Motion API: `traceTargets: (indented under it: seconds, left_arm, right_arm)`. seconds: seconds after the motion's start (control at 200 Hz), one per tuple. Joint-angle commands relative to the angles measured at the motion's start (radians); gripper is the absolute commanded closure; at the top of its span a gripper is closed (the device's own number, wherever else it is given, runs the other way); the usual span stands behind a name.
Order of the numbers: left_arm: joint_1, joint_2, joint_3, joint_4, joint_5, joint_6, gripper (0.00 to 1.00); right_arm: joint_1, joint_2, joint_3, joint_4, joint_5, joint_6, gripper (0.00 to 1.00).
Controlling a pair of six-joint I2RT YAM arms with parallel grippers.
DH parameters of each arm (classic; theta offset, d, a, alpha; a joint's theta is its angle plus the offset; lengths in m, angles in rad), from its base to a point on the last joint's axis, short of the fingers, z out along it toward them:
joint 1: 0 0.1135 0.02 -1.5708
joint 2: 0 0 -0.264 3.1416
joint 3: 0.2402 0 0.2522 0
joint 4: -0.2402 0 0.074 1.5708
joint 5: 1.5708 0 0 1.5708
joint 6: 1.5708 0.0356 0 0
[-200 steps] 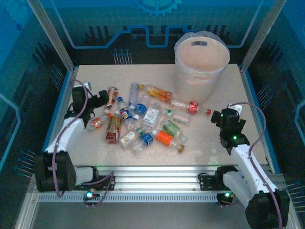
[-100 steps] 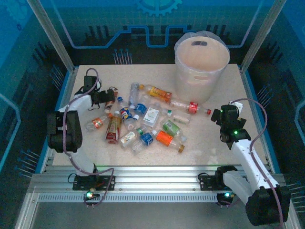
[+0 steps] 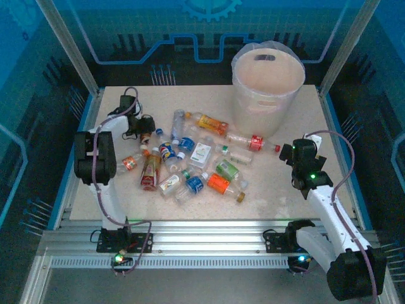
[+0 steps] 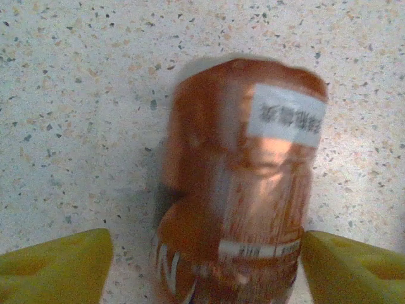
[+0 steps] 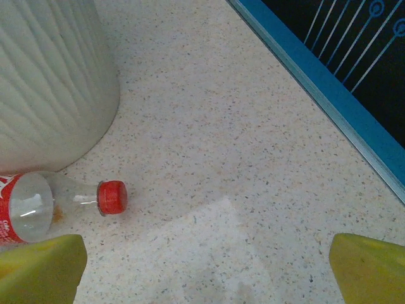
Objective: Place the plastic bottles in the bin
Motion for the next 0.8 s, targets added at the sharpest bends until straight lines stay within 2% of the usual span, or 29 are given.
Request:
traceTargets:
  seconds: [0.0,0.175,0.355,0.43,0.585,0.795]
  left_arm:
    - [-0.006,0.049,0.078,-0.099,-0.024,-0.004,0.24]
    - [-0.005,0.107,0.156,-0.172,-0.032,0.005,0.27]
    - [-0.004,0.106,0.178,-0.17,-0.042,0.014,0.49]
    - [-0.005,0.095,0.189,-0.15,-0.038,0.008,0.55]
    - [-0.005,0.063,0.252,-0.131,-0.007,-0.01,0.58]
    - [-0.007,-0.06,0.3,-0.087,0.053,-0.039,0.62]
  right_arm:
    - [0.018,-0.018,0.002,0.024,0.004,0.001,0.0]
    - [0.03,-0.015,0.002,0.035,0.001,-0.002,0.0]
    - [0.036,-0.013,0.002,0.043,-0.003,-0.011,0.0]
    - [0.039,-0.016,0.005,0.045,-0.005,-0.018,0.0]
    - [0.05,-0.034,0.023,0.036,-0.011,-0.037,0.0]
    - [0.056,-0.075,0.06,0.008,-0.062,-0.049,0.0]
